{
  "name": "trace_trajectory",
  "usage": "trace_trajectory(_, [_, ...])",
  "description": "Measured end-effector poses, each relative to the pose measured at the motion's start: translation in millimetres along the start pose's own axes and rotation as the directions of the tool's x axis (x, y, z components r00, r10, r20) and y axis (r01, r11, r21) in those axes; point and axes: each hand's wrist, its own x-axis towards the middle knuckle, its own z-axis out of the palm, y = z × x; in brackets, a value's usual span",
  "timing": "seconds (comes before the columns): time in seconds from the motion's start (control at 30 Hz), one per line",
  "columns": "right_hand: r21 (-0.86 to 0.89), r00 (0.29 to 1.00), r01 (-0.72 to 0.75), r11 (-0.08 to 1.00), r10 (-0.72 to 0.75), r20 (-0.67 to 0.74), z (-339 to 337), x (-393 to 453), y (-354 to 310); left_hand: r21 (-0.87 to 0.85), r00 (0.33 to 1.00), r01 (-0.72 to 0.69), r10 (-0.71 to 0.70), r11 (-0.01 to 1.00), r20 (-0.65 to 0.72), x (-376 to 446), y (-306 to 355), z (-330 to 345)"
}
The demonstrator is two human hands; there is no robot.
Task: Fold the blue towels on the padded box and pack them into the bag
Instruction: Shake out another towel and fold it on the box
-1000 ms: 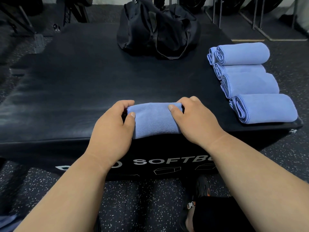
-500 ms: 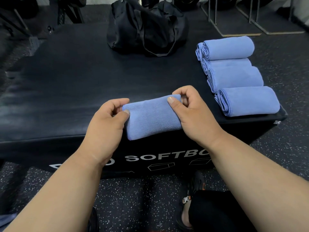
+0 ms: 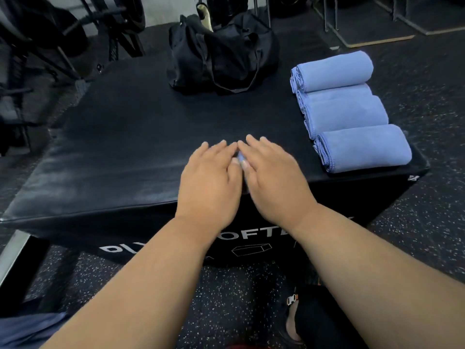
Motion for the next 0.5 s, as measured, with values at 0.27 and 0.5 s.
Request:
trace_trajectory(0.27, [0.024, 0.971, -0.124, 0.992, 0.116, 0.209, 12, 1, 15, 0.129, 0.95, 0.218, -0.24, 0.967, 0.198, -14, -27, 12])
trace_trajectory(0.5, [0.056, 0.955, -0.235, 0.97, 0.22, 0.2, 7, 0, 18, -0.037, 0.817, 0.559, -0.543, 0.828, 0.194, -11, -35, -15])
